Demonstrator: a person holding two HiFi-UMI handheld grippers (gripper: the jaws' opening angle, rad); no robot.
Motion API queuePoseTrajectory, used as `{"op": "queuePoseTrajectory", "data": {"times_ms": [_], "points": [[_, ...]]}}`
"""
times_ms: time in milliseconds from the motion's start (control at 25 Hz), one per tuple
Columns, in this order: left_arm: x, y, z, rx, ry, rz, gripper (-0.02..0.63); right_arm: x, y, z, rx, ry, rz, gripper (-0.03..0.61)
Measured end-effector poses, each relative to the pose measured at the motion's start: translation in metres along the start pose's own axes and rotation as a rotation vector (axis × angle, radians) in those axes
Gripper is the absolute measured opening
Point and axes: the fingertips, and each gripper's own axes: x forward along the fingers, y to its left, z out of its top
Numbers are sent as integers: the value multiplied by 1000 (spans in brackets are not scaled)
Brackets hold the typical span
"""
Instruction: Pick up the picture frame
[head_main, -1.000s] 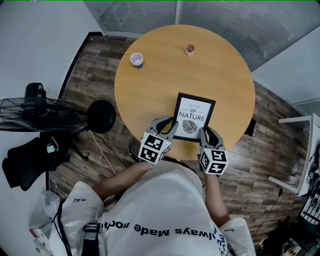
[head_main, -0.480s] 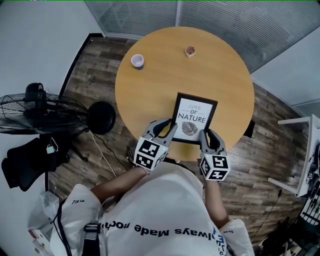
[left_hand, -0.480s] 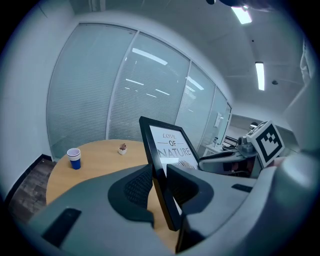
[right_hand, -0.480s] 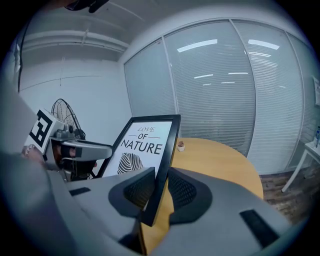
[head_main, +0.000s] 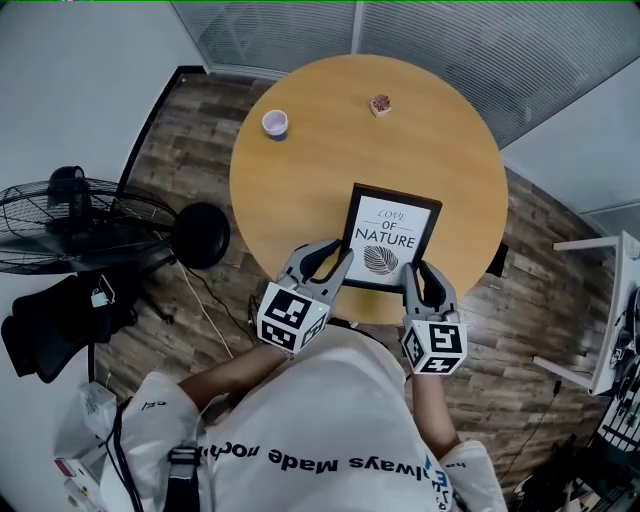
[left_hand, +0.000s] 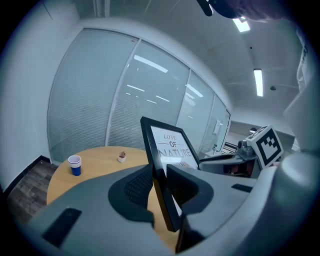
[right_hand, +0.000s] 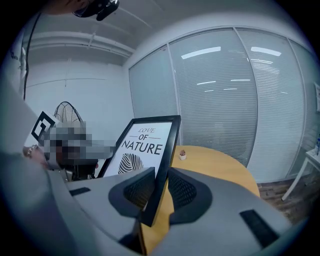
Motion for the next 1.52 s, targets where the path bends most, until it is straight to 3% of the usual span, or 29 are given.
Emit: {"op": "queuePoseTrajectory", "data": {"times_ms": [720,1520], "points": [[-32,-11,53,2,-128,-14,98,-35,18,57,-75,-120,-19,97],[-37,-11,64,1,-157,-18,97,-41,21,73,-85,-154,-19,95]]}}
